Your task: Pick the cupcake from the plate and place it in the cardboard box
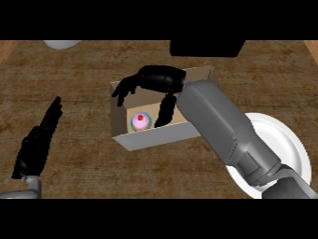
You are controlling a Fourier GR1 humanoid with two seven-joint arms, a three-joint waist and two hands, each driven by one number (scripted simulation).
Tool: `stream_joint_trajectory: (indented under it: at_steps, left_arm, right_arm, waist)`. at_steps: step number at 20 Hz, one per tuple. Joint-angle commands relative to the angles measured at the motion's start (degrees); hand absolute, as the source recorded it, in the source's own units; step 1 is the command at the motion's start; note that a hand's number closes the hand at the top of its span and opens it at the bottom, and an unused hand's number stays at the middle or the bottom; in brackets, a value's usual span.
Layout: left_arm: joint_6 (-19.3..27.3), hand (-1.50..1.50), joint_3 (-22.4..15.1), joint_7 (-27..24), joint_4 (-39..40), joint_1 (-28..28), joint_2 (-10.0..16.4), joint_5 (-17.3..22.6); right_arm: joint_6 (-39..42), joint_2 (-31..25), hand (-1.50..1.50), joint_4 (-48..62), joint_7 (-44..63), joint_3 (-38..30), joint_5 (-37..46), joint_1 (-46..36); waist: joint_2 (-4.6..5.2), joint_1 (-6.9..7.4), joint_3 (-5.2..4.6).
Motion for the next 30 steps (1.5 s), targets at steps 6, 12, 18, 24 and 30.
stream_joint_trajectory:
  at_steps: [6, 12, 18, 24, 30]
  left_arm:
    - [-2.07, 0.0, 2.03, -1.19, 3.03, -2.51, 2.06, 1.24]
    - [-1.38, 0.0, 1.47, -2.86, 2.24, 0.15, 0.96, 0.82]
    - [-1.14, 0.0, -0.41, -3.03, -0.24, 0.75, -0.33, 0.13]
    - [-1.48, 0.0, -1.37, -1.97, -0.47, -2.51, -0.67, -0.16]
    - [-1.02, 0.0, -3.48, -0.62, -0.7, -4.3, -2.04, -1.51]
  right_arm:
    - [1.09, 0.69, -1.5, 3.67, 5.7, -9.91, -19.96, -1.26]
    - [8.19, 0.69, -1.5, 11.32, 11.13, -20.54, -29.13, -8.09]
    - [6.91, -9.39, -1.5, 20.28, 11.37, -27.48, -31.52, -12.95]
    - [11.46, -18.97, -1.5, 24.09, 10.33, -30.45, -33.09, -12.76]
    - [17.2, -24.74, -1.5, 24.53, 8.95, -29.96, -32.1, -13.41]
  waist:
    - [0.46, 0.87, -0.03]
    - [0.45, 0.57, -0.04]
    - [1.63, 2.94, -0.02]
    - [3.08, 4.78, 0.07]
    - [3.77, 6.12, 0.22]
